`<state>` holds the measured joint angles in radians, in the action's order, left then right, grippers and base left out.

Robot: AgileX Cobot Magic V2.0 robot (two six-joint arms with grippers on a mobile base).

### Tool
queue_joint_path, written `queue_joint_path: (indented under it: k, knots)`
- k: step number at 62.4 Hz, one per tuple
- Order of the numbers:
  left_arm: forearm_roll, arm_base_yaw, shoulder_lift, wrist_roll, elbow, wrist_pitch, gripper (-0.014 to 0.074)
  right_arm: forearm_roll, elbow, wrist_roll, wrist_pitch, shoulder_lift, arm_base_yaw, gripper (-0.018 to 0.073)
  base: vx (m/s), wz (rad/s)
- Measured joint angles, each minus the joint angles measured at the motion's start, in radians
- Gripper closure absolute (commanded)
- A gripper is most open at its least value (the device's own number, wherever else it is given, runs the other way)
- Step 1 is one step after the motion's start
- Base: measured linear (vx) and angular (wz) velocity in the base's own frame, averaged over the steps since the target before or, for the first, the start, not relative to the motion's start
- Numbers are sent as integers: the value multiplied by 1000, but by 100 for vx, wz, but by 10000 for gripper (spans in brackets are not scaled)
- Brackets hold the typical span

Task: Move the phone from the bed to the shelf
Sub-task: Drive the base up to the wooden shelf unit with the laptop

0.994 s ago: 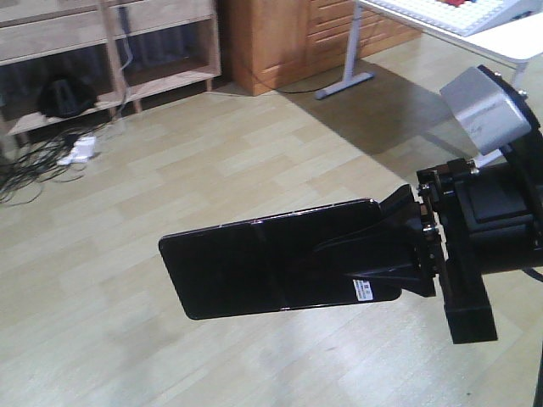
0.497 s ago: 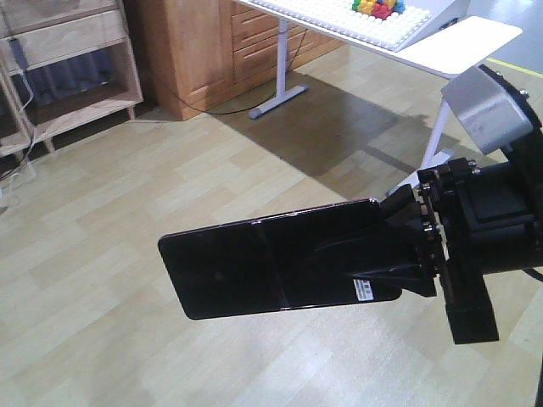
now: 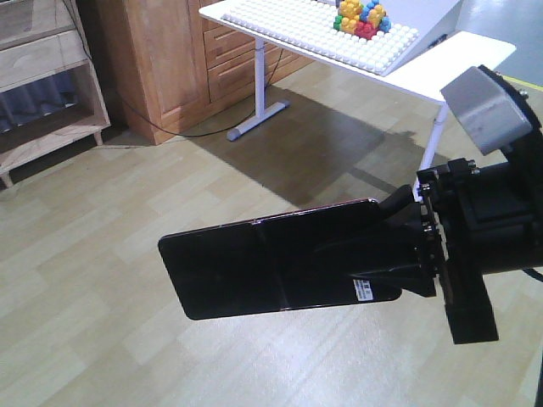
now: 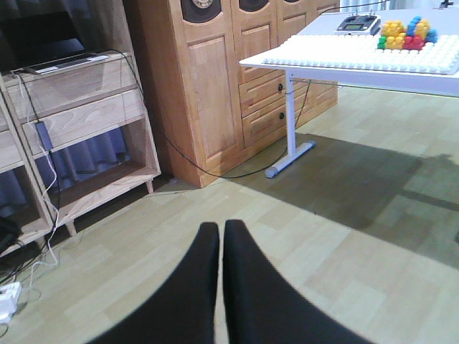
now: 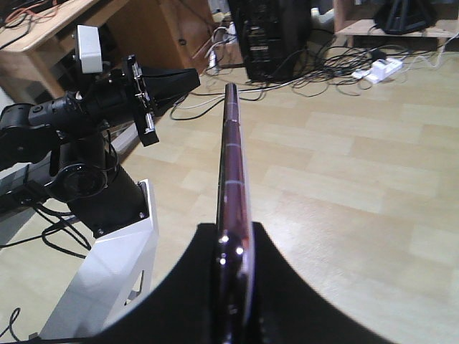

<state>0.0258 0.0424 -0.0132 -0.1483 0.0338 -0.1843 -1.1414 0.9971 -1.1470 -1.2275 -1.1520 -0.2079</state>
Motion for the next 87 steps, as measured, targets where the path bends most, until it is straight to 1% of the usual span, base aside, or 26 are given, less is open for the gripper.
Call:
queue_joint_path:
  k: [87]
  knots:
    - [0,0,0,0,0,0,595,-3,0,-1,1,0,0,561,45,12]
